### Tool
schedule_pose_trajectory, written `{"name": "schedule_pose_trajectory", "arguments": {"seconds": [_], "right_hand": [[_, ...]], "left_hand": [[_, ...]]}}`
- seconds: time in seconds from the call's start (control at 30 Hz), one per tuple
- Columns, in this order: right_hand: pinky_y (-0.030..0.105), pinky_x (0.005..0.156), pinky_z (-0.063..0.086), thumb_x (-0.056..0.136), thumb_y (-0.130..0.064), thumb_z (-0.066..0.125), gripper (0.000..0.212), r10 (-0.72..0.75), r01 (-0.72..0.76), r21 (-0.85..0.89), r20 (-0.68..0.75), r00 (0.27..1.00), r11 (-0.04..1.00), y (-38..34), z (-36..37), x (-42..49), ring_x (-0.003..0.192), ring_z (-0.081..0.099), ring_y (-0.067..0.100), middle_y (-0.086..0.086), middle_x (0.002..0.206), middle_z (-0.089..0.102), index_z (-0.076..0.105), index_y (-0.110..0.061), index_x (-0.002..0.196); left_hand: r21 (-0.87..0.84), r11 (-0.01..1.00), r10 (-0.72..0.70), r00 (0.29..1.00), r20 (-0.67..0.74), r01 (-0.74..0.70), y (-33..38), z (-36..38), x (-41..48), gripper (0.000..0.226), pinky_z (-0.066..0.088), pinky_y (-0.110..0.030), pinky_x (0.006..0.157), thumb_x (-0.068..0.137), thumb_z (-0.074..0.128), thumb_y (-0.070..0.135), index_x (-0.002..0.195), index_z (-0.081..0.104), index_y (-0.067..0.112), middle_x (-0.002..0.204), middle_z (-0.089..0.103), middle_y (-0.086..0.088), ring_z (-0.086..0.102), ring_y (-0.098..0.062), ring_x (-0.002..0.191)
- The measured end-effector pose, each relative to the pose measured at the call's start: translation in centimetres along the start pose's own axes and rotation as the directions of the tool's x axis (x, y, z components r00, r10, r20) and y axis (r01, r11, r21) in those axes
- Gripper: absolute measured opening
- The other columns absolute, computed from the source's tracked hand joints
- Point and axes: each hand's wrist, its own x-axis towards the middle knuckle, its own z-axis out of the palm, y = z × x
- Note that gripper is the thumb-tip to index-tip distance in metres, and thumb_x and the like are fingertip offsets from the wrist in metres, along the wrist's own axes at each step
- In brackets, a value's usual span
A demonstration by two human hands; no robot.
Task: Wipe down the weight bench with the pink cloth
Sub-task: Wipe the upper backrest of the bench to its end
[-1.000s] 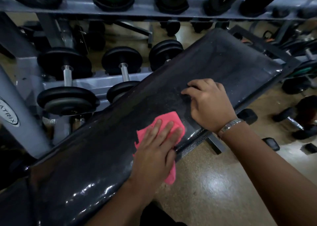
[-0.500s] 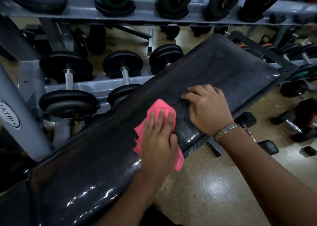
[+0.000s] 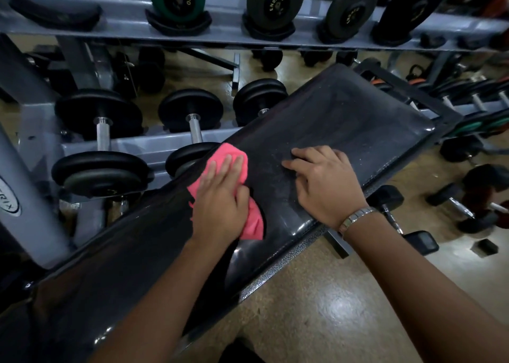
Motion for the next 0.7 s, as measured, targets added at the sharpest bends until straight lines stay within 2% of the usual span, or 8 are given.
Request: {"name": "schedule_pose_trajectory", "arguments": {"seconds": [0.07,0.2,0.33,0.4,0.5,0.6,0.67,0.7], "right_hand": [[0.044,0.095,0.038,0.082,-0.024,0.048,0.04,-0.003,0.003,0.0,0.004,1.0,1.0,0.0,-0.2,0.1,0.11,0.055,0.024,-0.003,0.124,0.065,0.071,-0.028,0.114],[0.041,0.093,0.039,0.082,-0.026,0.045,0.041,-0.008,0.008,-0.009,-0.008,1.0,1.0,0.3,-0.2,0.0,0.107,0.055,0.022,-0.005,0.123,0.065,0.071,-0.03,0.114],[0.041,0.095,0.039,0.084,-0.023,0.051,0.038,-0.006,0.006,0.008,0.003,1.0,1.0,0.0,-0.3,-0.1,0.11,0.054,0.022,-0.004,0.125,0.064,0.071,-0.028,0.116],[0.043,0.096,0.04,0.084,-0.023,0.053,0.037,-0.018,0.018,-0.001,0.009,1.0,1.0,0.1,-0.6,-0.2,0.113,0.053,0.023,-0.002,0.126,0.063,0.07,-0.027,0.116],[0.044,0.097,0.041,0.085,-0.025,0.055,0.037,-0.016,0.016,-0.042,0.001,1.0,0.999,0.8,-0.9,-0.4,0.116,0.05,0.023,-0.002,0.126,0.06,0.067,-0.026,0.119],[0.045,0.096,0.039,0.084,-0.03,0.056,0.036,0.026,-0.026,-0.101,-0.002,1.0,0.995,1.0,-1.1,-0.2,0.116,0.05,0.024,-0.002,0.125,0.059,0.066,-0.027,0.119],[0.046,0.096,0.038,0.083,-0.032,0.054,0.035,0.037,-0.037,-0.124,0.001,0.999,0.992,0.8,-1.2,-0.1,0.116,0.05,0.025,-0.001,0.127,0.058,0.066,-0.028,0.116],[0.047,0.096,0.038,0.083,-0.033,0.054,0.036,0.046,-0.046,-0.126,-0.001,0.999,0.991,0.7,-1.2,-0.1,0.117,0.05,0.025,0.0,0.128,0.057,0.066,-0.028,0.116]], "left_hand": [[-0.036,0.997,-0.072,0.997,-0.02,0.071,1.3,0.3,0.5,0.068,0.005,-0.038,0.128,0.091,0.023,0.032,0.158,0.033,0.026,0.165,0.029,-0.002,0.012,-0.025,0.157],[-0.028,0.989,0.147,0.985,0.091,-0.145,-1.0,-0.7,-0.9,0.064,0.007,-0.042,0.128,0.094,0.027,0.033,0.158,0.031,0.031,0.166,0.027,0.002,0.011,-0.021,0.157],[-0.016,1.0,-0.013,0.999,0.042,0.014,-1.1,-0.7,3.6,0.069,0.01,-0.043,0.128,0.09,0.02,0.036,0.157,0.035,0.027,0.165,0.031,-0.002,0.019,-0.02,0.156],[0.002,0.999,0.032,0.999,0.044,-0.032,-0.3,-0.3,3.1,0.07,0.011,-0.044,0.128,0.089,0.017,0.036,0.158,0.032,0.028,0.166,0.028,-0.001,0.016,-0.019,0.157],[-0.026,0.979,0.206,0.968,0.146,-0.204,-2.0,-1.5,2.2,0.064,0.003,-0.034,0.128,0.093,0.025,0.034,0.157,0.032,0.034,0.164,0.023,0.01,0.009,-0.008,0.155],[-0.03,0.985,0.17,0.978,0.121,-0.168,-1.7,-2.2,6.4,0.057,0.007,-0.025,0.126,0.098,0.034,0.023,0.155,0.038,0.028,0.163,0.03,0.008,0.019,-0.006,0.153],[-0.058,0.991,0.129,0.988,0.087,-0.125,0.3,-1.5,7.6,0.057,0.012,-0.027,0.127,0.097,0.033,0.023,0.153,0.043,0.022,0.161,0.038,0.002,0.027,-0.01,0.152],[-0.064,0.986,0.161,0.984,0.074,-0.156,0.9,-1.0,7.2,0.058,0.012,-0.029,0.127,0.096,0.032,0.022,0.152,0.044,0.021,0.159,0.04,0.0,0.029,-0.012,0.152]]}}
